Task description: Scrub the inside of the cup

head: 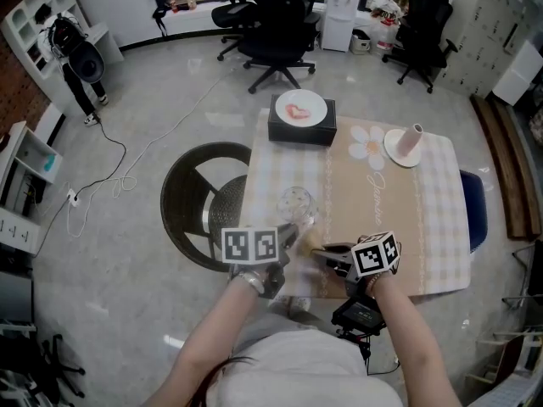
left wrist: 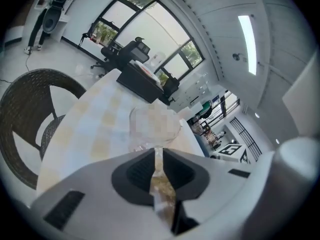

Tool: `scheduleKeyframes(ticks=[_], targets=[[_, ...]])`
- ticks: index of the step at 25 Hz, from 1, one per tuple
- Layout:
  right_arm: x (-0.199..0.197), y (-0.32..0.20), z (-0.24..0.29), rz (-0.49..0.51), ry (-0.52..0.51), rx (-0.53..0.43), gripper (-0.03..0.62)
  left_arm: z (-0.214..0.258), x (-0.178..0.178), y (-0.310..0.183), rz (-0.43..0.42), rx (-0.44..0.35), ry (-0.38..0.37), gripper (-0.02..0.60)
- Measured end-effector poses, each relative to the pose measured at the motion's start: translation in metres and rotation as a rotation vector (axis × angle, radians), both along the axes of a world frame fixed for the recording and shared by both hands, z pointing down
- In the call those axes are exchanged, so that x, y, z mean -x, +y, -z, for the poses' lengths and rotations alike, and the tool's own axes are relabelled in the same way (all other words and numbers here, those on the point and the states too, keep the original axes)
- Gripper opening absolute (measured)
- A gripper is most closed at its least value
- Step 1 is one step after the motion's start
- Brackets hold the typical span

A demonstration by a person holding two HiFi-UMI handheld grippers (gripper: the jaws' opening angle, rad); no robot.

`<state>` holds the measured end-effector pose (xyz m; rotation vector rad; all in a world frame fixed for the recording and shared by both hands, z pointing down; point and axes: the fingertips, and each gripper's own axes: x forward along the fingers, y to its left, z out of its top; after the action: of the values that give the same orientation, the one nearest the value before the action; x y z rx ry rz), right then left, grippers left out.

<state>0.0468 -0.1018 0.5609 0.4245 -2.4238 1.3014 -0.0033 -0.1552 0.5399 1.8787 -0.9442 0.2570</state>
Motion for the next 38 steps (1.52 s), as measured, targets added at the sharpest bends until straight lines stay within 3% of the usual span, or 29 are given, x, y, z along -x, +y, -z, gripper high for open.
scheduleKeyframes(ticks=[10, 16, 27, 38], targets=[[0.005, 0.018, -0.001, 0.136, 0.053, -0.089, 0.048, 0.002, -0.004, 0.000, -0.003, 0.020, 0.035, 0.052], [-0.006, 0.023, 0.001, 0.249, 0.157, -0.207, 0.048, 0.001, -0.004, 0.002, -0.105, -0.017, -0.058, 0.052], [-0.021, 0.022, 0.023, 0.422, 0.254, -0.453, 0.048, -0.004, -0.006, 0.006, -0.318, -0.089, -0.250, 0.052], [-0.035, -0.001, 0.040, 0.347, 0.303, -0.548, 0.048, -0.005, 0.005, 0.008, -0.518, -0.188, -0.400, 0.052]])
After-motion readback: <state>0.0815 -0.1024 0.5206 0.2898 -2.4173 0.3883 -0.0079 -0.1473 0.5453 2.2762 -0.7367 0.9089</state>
